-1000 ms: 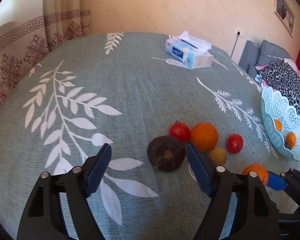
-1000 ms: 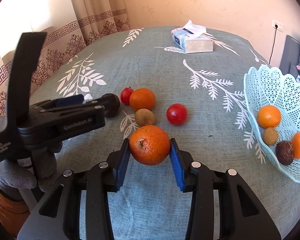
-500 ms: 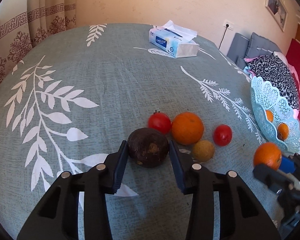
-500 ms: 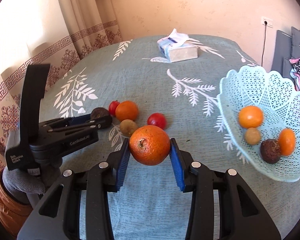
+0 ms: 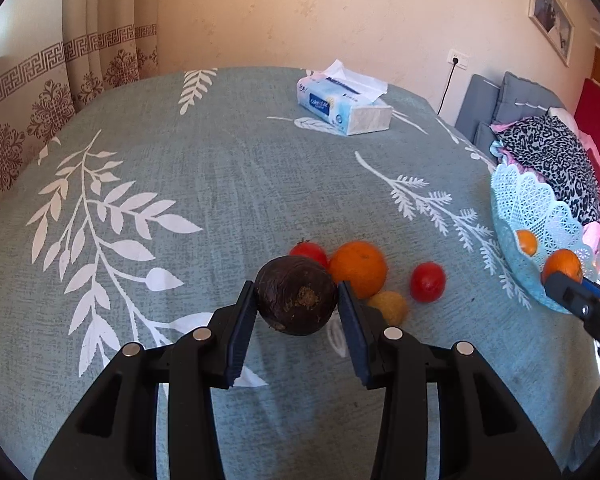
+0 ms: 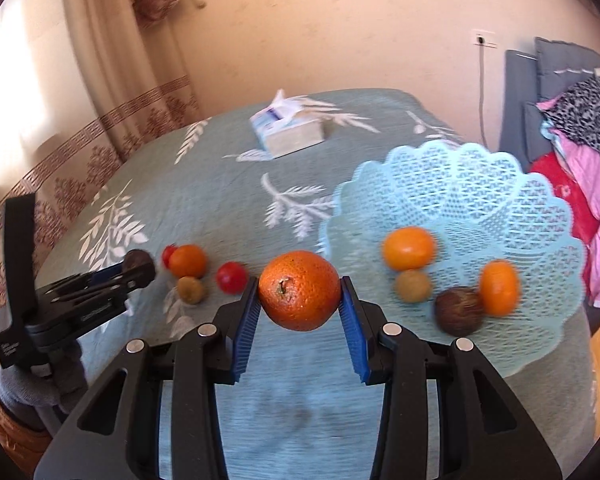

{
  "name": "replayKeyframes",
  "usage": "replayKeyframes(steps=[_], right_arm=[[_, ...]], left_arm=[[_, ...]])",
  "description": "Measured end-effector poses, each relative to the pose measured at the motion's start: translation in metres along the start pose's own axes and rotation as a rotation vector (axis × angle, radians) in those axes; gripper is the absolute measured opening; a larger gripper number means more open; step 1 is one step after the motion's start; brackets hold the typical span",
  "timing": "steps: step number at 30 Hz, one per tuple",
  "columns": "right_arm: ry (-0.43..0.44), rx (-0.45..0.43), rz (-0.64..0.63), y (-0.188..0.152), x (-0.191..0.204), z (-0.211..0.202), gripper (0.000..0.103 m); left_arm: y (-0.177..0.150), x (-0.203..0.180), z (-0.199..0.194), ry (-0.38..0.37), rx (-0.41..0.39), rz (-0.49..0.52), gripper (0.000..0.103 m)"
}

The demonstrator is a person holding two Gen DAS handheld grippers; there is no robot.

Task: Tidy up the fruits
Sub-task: 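Carry the orange and passion fruit into the blue basket and open both tools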

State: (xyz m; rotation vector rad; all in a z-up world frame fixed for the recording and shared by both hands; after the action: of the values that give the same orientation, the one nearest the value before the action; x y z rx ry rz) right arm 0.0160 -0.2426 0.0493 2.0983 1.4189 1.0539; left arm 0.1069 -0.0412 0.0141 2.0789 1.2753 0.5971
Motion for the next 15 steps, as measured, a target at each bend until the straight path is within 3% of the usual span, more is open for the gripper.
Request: replayKeyframes(steps=[15], right_arm=[[-0.123, -0.063, 0.12, 0.016, -0.076, -0.018, 0.041]], left_arm=[[0.029, -0.054, -0.01, -0.031, -0.038, 0.092, 0.042]])
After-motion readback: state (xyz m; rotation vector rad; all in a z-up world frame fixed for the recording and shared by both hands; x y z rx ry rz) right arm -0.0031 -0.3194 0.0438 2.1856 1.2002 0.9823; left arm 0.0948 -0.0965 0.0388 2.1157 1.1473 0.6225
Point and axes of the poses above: each gripper's, at about its wrist camera, not at the fingertips, and z roughly the way its jaws point, x to its left, y to its top, the point moved 3 cm from there along z, roughly the way its jaws point, and after that the axes turned 13 degrees about z, right-handed, at the moved point
